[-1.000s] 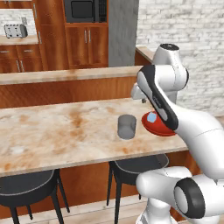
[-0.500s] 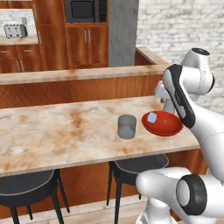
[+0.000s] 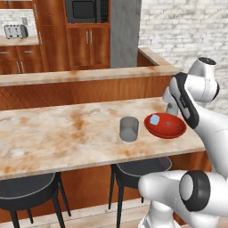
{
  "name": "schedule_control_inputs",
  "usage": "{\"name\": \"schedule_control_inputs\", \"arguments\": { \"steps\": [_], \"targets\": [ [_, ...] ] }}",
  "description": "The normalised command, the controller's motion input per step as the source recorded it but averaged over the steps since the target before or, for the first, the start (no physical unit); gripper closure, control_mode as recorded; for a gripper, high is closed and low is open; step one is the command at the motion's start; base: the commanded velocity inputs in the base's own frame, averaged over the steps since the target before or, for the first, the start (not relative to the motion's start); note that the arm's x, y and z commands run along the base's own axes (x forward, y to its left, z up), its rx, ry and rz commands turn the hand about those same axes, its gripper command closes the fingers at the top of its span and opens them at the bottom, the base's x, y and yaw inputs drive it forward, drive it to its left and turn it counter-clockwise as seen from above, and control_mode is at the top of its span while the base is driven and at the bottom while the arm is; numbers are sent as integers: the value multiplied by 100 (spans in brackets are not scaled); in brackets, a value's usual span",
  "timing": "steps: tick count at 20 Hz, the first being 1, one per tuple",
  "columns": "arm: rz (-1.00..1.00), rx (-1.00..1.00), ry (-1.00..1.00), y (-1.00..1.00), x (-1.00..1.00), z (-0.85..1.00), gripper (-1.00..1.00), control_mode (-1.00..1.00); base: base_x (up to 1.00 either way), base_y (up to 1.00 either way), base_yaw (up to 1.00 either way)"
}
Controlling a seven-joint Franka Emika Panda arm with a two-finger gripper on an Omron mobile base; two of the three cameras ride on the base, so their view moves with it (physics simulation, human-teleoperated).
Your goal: There are two ice cubes in the ice bowl. Place both ice cubes in the glass cup.
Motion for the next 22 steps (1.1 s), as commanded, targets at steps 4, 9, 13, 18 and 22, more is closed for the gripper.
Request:
{"name": "schedule_control_inputs", "arguments": {
  "steps": [4,9,13,18,22],
  "targets": [
    [0,0,0,-8,50,-48,-100,-100,0,0,0],
    [0,0,-1,0,48,-34,-100,-100,0,0,0],
    [0,0,0,0,32,-44,-100,-100,0,0,0],
    [0,0,0,0,26,-41,-100,-100,0,0,0],
    [0,0,0,0,33,-27,-100,-100,0,0,0]
  ]
}}
